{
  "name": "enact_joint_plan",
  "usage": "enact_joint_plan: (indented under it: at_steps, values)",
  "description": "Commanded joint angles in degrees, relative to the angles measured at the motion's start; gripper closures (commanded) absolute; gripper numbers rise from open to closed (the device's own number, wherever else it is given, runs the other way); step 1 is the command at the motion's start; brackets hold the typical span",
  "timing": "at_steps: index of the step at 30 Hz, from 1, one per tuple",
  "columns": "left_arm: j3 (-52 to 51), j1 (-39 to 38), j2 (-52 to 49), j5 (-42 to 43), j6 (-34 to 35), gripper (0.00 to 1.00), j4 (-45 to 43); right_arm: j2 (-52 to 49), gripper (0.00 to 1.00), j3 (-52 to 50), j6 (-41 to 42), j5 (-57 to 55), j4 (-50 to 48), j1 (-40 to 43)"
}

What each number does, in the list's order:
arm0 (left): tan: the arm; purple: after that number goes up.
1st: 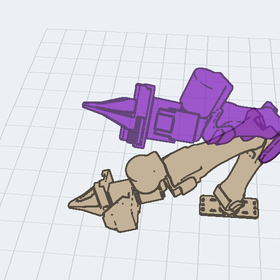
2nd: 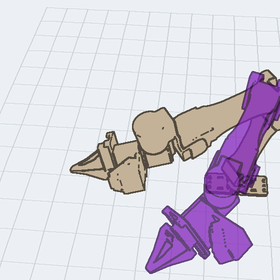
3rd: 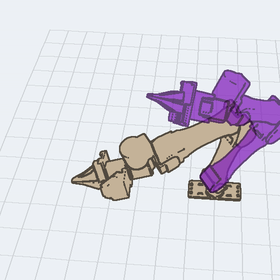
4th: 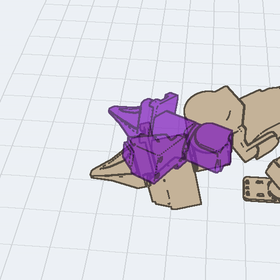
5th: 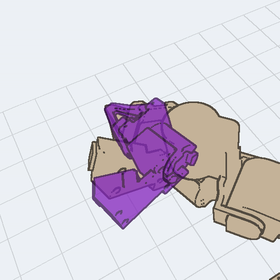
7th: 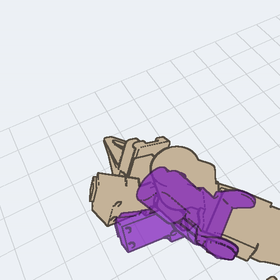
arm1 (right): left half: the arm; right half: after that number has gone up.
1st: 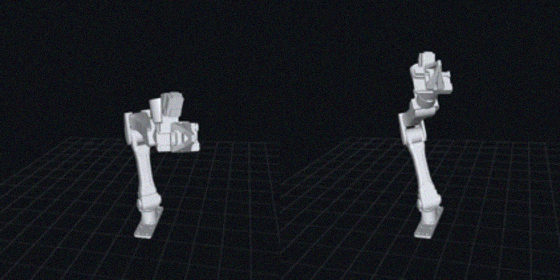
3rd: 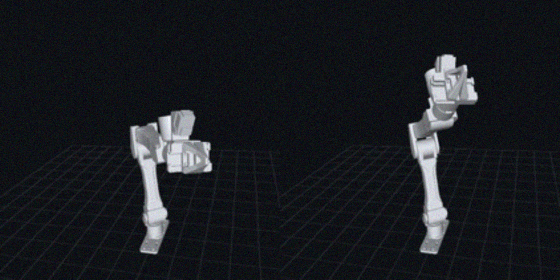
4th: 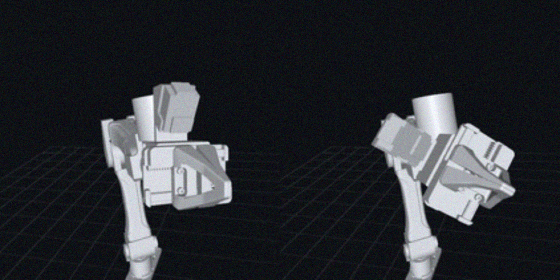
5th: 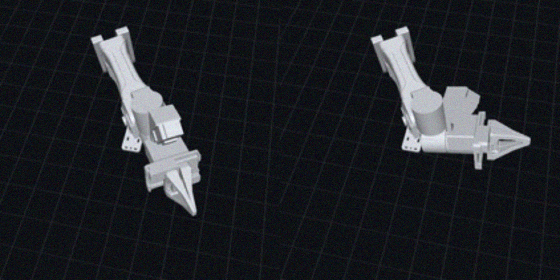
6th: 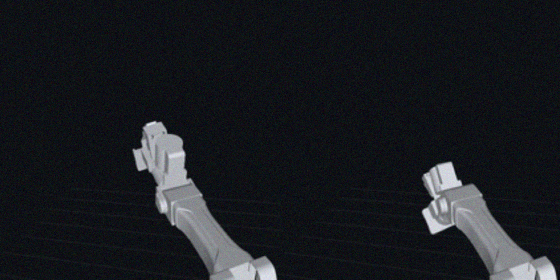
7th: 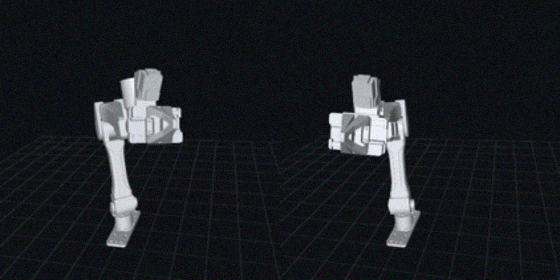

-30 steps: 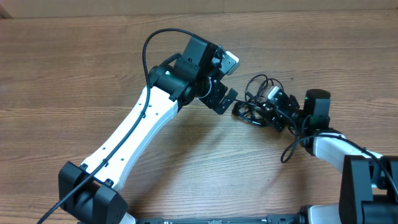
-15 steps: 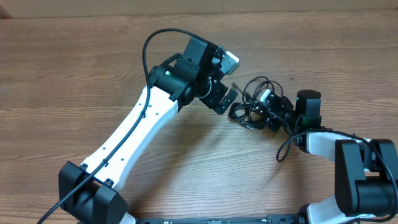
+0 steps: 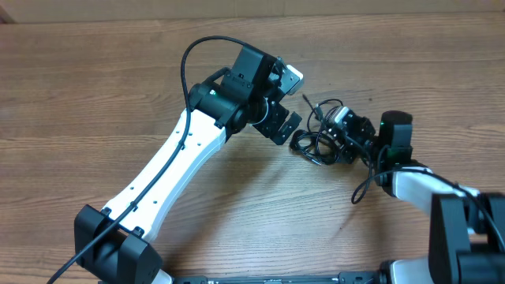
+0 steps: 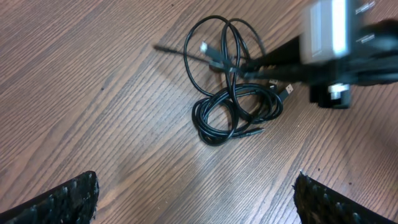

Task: Untangle cables

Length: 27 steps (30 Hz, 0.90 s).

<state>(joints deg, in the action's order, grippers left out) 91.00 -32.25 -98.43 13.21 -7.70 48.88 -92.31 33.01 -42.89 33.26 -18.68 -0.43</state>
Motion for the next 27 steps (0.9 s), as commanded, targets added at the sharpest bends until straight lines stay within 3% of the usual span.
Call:
enact_joint_plan:
  at_steps: [1, 8, 16, 27]
  values:
    - [-0.46, -0.02, -0.57, -0.13, -1.09, 0.01, -0.02, 7.21, 0.96, 0.83, 3.3, 1.86, -0.09, -0.33]
    - [-0.46, -0.02, -0.57, -0.13, -1.09, 0.0, -0.02, 18.23, 0.96, 0.83, 12.02, 3.04, 2.8, -0.33]
    - [-0.46, -0.02, -0.57, -0.74, -1.09, 0.0, -0.02, 28.35, 0.96, 0.83, 31.32, 8.28, 6.73, -0.33]
    - [-0.46, -0.42, -0.57, 4.35, 2.99, 0.0, -0.57, 31.12, 0.96, 0.83, 44.65, 14.43, 6.36, -0.33]
